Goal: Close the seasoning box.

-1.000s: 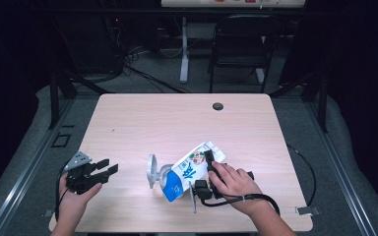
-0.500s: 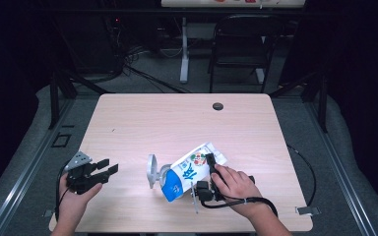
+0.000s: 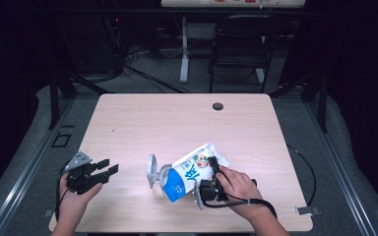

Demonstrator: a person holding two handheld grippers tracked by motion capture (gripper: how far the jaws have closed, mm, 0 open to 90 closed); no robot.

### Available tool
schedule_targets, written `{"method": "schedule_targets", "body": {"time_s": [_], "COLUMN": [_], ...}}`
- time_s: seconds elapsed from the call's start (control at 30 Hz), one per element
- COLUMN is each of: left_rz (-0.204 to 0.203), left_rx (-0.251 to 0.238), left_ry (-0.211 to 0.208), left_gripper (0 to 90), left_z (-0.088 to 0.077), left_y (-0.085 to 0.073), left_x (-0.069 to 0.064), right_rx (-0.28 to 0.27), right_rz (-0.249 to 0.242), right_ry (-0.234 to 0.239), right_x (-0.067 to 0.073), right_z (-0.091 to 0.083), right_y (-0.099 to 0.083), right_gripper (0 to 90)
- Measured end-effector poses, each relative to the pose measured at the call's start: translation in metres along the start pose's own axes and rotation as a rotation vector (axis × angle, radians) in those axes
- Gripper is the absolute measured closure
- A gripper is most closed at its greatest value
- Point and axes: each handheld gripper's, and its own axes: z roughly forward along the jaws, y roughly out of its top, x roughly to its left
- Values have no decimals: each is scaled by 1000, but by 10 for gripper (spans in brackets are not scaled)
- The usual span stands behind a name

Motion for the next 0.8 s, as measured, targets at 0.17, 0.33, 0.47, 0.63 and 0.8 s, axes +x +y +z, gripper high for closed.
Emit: {"method": "schedule_targets", "body": {"time_s": [0.17, 0.33, 0.47, 0.63, 0.8], "left_rz": [1, 1, 0, 0, 1], "left_rx": [0, 1, 1, 1, 2], "left_ry": [0, 1, 1, 1, 0], "left_gripper": [528, 528, 528, 527, 528], "left_z": [0, 0, 0, 0, 0], "left_y": [0, 0, 0, 0, 0], "left_x": [0, 0, 0, 0, 0], "right_rx": [8, -9, -22, -24, -28], "right_rz": [26, 75, 118, 195, 256], "right_ry": [14, 23, 41, 72, 96], "right_x": [-1, -2, -2, -2, -1], "right_z": [-2, -3, -3, -6, -7], "right_y": [-1, -1, 0, 2, 2], "right_gripper": [870, 873, 874, 875, 877]}}
